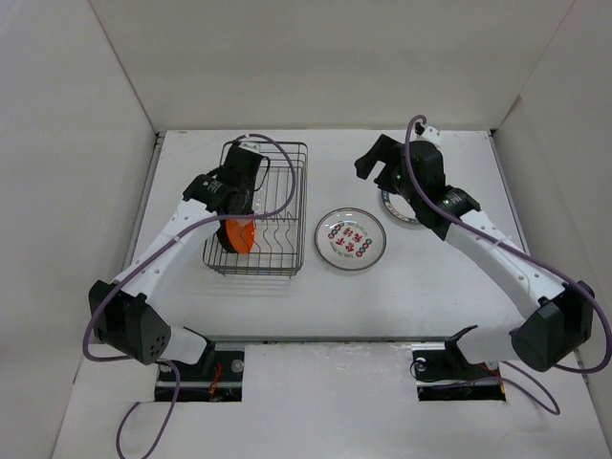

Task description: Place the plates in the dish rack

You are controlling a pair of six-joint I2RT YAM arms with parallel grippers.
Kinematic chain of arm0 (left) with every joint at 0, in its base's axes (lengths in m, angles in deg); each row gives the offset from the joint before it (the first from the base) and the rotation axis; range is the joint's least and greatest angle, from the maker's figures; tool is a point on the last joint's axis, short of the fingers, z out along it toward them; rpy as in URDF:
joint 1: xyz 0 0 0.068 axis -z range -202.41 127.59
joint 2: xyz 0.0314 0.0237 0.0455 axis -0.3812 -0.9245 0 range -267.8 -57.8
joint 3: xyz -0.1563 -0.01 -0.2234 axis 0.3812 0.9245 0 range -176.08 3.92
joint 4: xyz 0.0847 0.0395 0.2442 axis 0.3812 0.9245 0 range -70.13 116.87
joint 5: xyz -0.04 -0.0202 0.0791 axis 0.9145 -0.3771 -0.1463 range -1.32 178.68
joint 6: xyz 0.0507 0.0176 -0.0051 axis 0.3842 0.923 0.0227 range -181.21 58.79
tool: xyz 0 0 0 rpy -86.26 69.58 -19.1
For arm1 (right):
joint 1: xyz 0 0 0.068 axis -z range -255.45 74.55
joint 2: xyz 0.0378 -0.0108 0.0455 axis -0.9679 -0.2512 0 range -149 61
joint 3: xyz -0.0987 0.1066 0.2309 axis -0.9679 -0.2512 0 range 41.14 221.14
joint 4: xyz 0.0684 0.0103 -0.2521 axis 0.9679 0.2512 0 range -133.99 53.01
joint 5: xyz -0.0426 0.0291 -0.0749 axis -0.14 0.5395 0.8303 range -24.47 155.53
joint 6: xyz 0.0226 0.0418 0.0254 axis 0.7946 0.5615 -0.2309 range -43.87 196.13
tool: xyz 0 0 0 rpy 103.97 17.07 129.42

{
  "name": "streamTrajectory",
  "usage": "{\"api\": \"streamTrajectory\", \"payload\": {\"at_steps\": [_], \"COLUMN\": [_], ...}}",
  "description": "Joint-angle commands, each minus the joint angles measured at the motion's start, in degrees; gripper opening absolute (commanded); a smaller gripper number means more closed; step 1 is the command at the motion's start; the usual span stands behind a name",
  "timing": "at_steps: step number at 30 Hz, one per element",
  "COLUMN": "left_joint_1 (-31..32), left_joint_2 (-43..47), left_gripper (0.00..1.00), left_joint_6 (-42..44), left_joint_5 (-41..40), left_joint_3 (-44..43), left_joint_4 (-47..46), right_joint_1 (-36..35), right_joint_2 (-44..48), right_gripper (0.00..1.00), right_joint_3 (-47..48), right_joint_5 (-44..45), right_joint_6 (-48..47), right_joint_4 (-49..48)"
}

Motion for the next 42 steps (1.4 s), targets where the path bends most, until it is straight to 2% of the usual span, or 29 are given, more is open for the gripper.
{"api": "streamTrajectory", "payload": {"at_steps": [1, 9, 22, 42], "left_joint_1": [0.41, 0.41, 0.41, 0.41], "left_joint_2": [1.61, -0.93, -5.94, -5.43], "left_gripper": [0.0, 0.0, 0.0, 0.0], "left_joint_6": [-2.26, -3.93, -3.93, -3.41], "left_joint_5": [-7.33, -9.81, -5.85, -0.41], "left_joint_3": [0.55, 0.55, 1.07, 5.2], "left_joint_4": [0.15, -0.38, -0.38, 0.67], "right_joint_1": [-0.54, 0.51, 3.23, 4.82], "right_joint_2": [1.78, 2.83, 5.64, 6.26], "right_gripper": [1.0, 1.0, 1.0, 1.0], "right_joint_3": [-1.56, -1.57, -2.62, -3.77], "right_joint_5": [0.77, 0.16, -0.99, -3.8], "right_joint_6": [1.21, 1.21, 0.68, 0.15], "right_joint_4": [-0.99, -0.99, -0.99, -1.52]}}
